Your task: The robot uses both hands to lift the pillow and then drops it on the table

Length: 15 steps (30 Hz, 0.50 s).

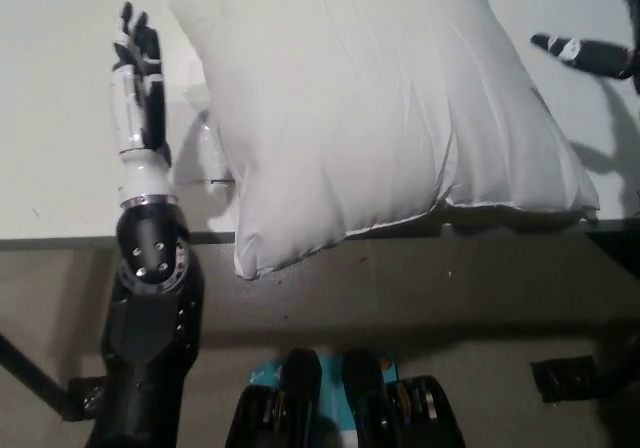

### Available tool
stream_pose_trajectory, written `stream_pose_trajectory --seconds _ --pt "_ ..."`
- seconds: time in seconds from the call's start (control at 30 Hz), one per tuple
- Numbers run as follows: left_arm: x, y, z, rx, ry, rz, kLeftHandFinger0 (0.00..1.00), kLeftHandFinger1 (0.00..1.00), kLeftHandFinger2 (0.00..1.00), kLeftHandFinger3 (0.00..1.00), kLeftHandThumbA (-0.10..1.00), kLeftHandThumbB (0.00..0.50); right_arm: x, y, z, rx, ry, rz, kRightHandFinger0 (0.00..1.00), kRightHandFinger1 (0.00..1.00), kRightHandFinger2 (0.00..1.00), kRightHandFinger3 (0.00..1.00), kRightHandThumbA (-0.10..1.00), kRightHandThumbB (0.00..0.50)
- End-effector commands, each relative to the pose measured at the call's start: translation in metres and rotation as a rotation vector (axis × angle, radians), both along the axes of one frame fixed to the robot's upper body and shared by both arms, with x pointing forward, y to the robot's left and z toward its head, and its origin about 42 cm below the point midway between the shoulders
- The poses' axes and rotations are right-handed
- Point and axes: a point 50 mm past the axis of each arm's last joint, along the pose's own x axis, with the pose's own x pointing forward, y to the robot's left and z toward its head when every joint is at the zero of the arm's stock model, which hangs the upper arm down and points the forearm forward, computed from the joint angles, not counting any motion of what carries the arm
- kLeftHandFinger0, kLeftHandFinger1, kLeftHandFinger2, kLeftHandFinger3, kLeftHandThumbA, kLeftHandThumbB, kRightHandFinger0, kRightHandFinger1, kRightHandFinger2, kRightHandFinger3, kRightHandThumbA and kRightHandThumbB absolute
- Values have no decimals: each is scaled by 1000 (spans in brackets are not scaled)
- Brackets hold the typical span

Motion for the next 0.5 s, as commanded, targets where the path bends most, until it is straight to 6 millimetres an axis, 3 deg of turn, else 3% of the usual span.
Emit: stream_pose_trajectory --seconds 0.0,0.03,0.1,0.13,0.23,0.3,0.33,0.43,0.47 --pt "13 -6 8 8 -17 31 1000 1000 1000 1000 908 2 16 12 11 37 -51 11 1000 1000 1000 1000 1000 380" --pt "14 -6 6 4 -8 31 1000 1000 1000 1000 909 0 17 13 7 46 -37 9 1000 1000 1000 1000 1000 382" --pt "18 -9 -5 0 37 21 1000 1000 1000 1000 913 0 24 14 -11 67 6 4 1000 1000 1000 1000 1000 336" --pt "19 -10 -6 -2 41 20 1000 1000 1000 1000 912 0 25 15 -12 71 8 3 1000 1000 1000 1000 1000 334" --pt "23 -12 -21 -8 111 13 1000 1000 1000 1000 917 0 28 22 -43 140 96 -14 1000 1000 1000 1000 1000 334" --pt "19 -15 -37 -37 157 1 1000 1000 1000 1000 895 0 24 28 -73 199 152 -15 1000 1000 1000 1000 1000 328" --pt "15 -20 -51 -72 199 -12 1000 1000 1000 1000 884 0 16 35 -102 218 208 -3 1000 1000 1000 1000 1000 318" --pt "12 -22 -61 -81 233 -18 1000 1000 1000 1000 890 0 10 40 -121 226 240 3 1000 1000 1000 1000 1000 276" --pt "8 -28 -74 -102 273 -21 1000 1000 1000 1000 876 0 3 47 -142 216 309 -12 1000 1000 1000 1000 1000 281"
